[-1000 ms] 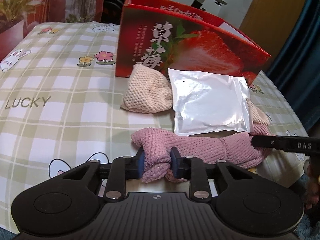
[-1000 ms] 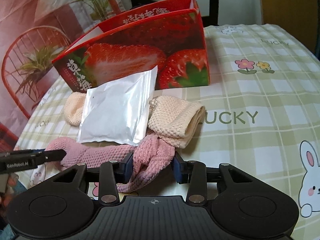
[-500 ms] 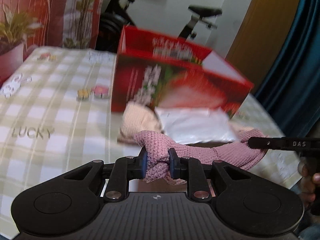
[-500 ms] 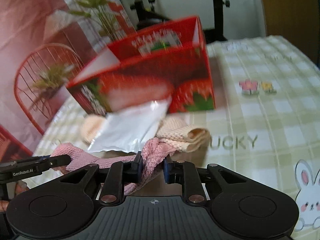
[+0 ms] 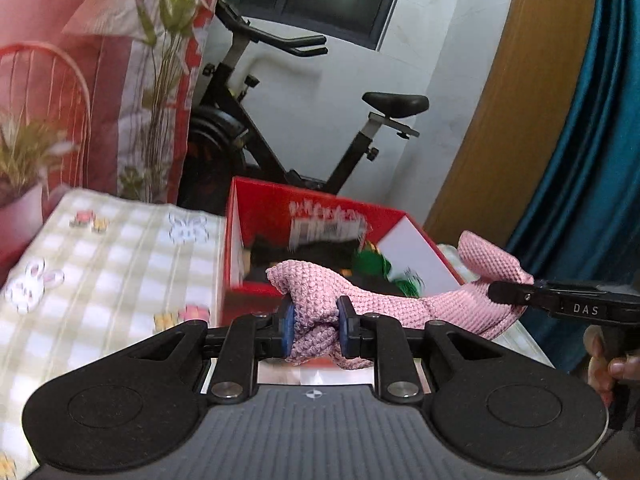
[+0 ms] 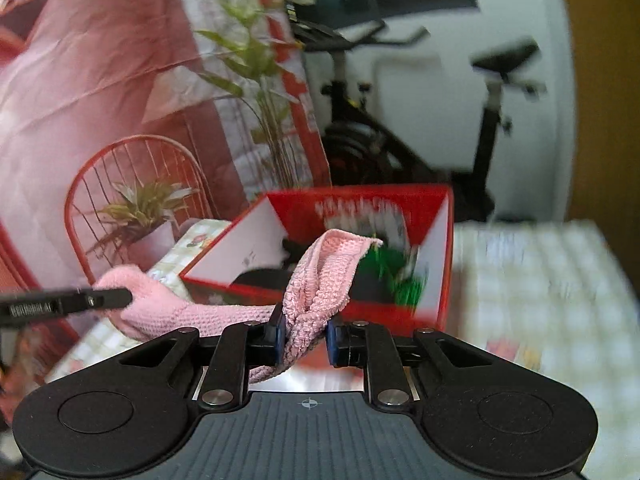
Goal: Organize soft objects
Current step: 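Lift the pink knit cloth with both tools and carry it over the box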
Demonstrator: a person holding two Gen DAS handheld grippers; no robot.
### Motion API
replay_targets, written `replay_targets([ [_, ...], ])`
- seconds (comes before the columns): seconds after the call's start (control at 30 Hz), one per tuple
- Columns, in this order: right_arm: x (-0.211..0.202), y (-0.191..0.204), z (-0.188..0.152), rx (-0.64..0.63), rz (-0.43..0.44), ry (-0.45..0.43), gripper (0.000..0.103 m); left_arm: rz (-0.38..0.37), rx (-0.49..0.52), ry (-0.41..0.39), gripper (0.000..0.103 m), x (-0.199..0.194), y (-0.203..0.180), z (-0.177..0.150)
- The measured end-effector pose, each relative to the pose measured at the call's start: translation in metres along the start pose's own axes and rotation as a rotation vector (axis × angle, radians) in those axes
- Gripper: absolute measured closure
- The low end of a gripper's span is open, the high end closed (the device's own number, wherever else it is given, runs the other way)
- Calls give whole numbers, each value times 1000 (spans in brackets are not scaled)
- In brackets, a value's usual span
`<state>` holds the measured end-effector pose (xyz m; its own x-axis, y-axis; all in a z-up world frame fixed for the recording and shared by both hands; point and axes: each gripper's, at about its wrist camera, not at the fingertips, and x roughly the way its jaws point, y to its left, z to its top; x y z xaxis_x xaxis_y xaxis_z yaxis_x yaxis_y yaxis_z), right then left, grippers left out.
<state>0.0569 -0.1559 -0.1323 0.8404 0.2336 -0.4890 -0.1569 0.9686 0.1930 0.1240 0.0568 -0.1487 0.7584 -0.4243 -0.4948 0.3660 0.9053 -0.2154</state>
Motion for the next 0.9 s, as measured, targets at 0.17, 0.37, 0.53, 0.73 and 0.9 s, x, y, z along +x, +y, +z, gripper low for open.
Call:
replay_targets([
  [0.17,25,6,34,-138,-70,-25,86,39,31,2,81,31,-5,32],
  [0.37,69,5,48,-239,-139,-6,86,86,96,38,81,73,-13,55],
  [0.53,102,-3,45,-243,-151,35,86,92,106,104,81,106,-11,55],
  [0.73,137,-13,36,-180,-78,149,86,83,120,227,81,143,-9,48],
  [0.9,160,-30,27,-27,-38,236,86,93,169,314,81,163,-13,39],
])
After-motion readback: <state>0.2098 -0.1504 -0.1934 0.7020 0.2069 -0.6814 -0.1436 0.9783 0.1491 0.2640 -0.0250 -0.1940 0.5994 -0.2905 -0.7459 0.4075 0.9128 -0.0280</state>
